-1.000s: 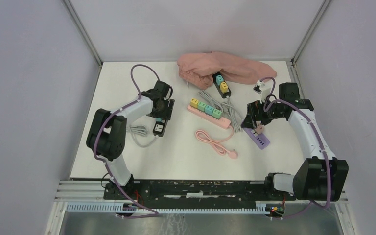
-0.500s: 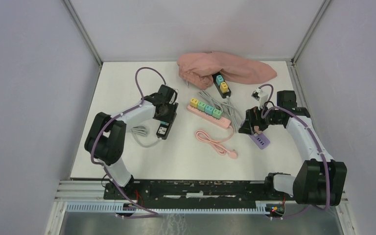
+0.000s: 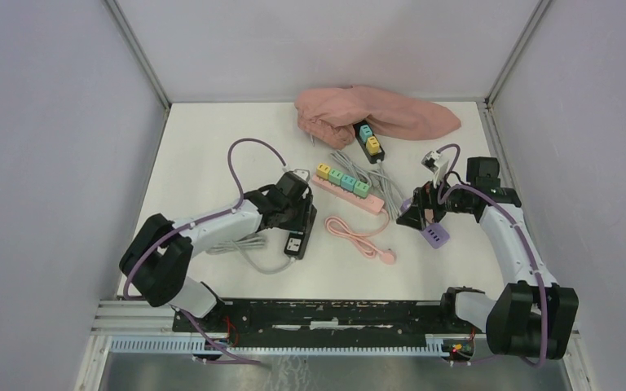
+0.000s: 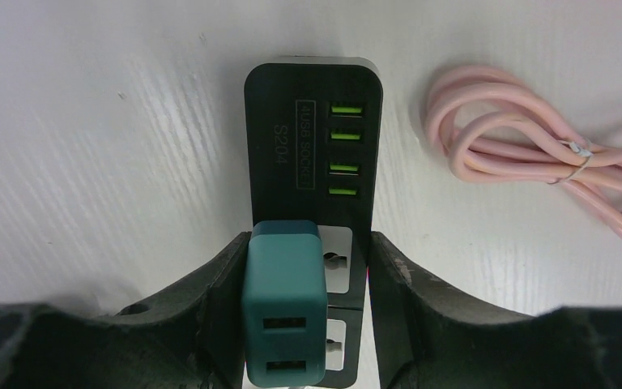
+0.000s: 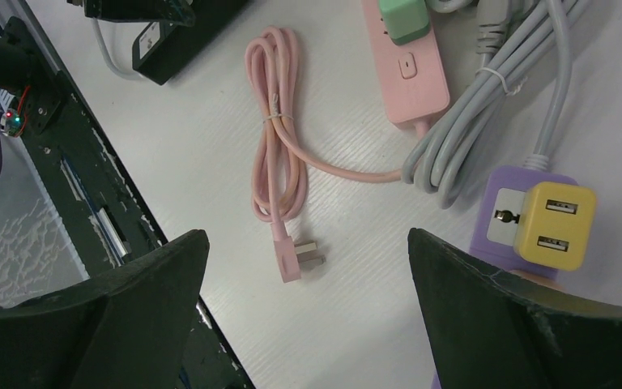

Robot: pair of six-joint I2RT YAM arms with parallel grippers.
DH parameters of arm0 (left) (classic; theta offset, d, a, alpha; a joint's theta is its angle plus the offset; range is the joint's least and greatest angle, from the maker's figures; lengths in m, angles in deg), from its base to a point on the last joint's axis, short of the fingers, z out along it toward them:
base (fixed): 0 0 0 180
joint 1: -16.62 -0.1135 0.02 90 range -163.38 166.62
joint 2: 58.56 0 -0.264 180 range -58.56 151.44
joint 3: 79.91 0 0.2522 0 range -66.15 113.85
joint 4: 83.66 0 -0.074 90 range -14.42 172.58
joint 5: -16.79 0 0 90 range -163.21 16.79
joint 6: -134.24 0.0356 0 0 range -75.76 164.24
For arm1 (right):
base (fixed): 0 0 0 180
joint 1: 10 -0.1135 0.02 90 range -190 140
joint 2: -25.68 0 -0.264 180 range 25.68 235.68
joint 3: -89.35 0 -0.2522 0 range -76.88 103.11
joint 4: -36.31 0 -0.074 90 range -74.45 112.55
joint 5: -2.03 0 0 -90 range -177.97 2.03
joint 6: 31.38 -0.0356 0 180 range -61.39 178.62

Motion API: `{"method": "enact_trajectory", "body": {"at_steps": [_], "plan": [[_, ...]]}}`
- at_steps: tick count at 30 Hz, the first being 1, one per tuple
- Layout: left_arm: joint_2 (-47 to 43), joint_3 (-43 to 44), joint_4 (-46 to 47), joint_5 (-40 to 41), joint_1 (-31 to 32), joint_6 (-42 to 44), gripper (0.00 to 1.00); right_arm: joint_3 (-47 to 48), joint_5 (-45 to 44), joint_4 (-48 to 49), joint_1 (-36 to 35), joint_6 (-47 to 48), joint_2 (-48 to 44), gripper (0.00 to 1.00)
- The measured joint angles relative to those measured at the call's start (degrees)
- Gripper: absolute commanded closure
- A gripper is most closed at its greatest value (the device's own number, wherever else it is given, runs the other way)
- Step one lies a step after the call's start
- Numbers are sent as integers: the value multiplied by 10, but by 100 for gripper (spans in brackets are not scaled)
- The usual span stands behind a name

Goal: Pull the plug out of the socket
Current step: Move the socket to the center of the board.

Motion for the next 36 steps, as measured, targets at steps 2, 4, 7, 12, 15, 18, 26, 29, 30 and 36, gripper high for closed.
{"method": "enact_trajectory", "body": {"at_steps": [2,4,7,12,15,18,26,29,30,36], "plan": [[-5,-5,5,7,12,-20,84,-1,6,0,0,6,-3,0],[-9,-9,10,15,20,-35,77,-1,12,0,1,12,-5,0],[-12,-16,16,19,29,-50,64,-2,14,-1,1,22,-5,0],[-23,-26,24,18,42,-64,42,-3,17,-6,3,35,-10,0],[-32,-26,24,19,43,-64,35,-3,23,-10,5,42,-16,0],[-52,-26,25,18,44,-65,27,-3,28,-16,9,49,-19,0],[-142,-24,23,18,44,-63,15,-3,53,-43,25,79,-23,0],[-188,-24,21,19,44,-59,9,-3,68,-58,34,99,-25,0],[-202,-24,20,19,44,-55,4,-3,73,-63,38,106,-25,0],[-313,-64,22,17,44,-21,1,-4,111,-100,69,160,-25,0]]}}
